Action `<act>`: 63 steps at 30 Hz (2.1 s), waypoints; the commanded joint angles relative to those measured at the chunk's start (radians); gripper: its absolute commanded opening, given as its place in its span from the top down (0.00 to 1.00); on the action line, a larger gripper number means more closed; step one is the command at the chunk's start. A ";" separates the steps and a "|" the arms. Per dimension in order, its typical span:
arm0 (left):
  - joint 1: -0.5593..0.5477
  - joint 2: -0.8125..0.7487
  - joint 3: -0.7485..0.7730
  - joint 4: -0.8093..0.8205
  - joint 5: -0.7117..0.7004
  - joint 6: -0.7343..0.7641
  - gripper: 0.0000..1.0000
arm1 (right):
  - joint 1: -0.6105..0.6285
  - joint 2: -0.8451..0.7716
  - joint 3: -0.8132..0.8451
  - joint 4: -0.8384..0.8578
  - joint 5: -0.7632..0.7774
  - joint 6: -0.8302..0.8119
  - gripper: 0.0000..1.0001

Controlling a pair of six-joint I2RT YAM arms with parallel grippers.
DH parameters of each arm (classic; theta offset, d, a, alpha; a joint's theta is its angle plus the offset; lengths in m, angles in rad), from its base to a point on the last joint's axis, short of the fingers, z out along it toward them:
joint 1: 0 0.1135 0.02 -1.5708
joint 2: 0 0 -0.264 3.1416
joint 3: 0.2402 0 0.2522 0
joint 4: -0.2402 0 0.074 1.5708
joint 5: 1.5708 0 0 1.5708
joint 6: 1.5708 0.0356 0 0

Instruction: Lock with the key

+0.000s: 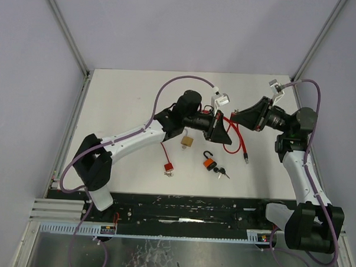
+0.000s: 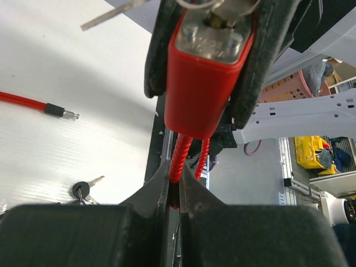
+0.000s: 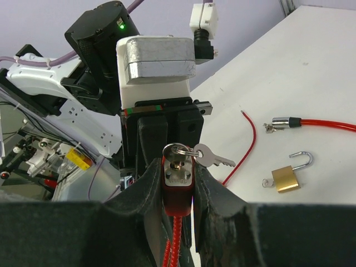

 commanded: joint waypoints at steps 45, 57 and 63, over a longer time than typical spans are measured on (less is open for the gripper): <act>-0.014 -0.116 -0.344 0.896 -0.272 -0.052 1.00 | 0.084 -0.074 -0.022 -0.743 -0.072 -0.853 1.00; -0.078 -0.247 -0.428 0.665 -0.499 0.309 1.00 | 0.083 -0.045 0.130 -0.937 -0.024 -0.966 0.74; -0.078 -0.271 -0.439 0.603 -0.508 0.346 1.00 | 0.074 -0.027 0.232 -1.105 -0.009 -1.064 0.45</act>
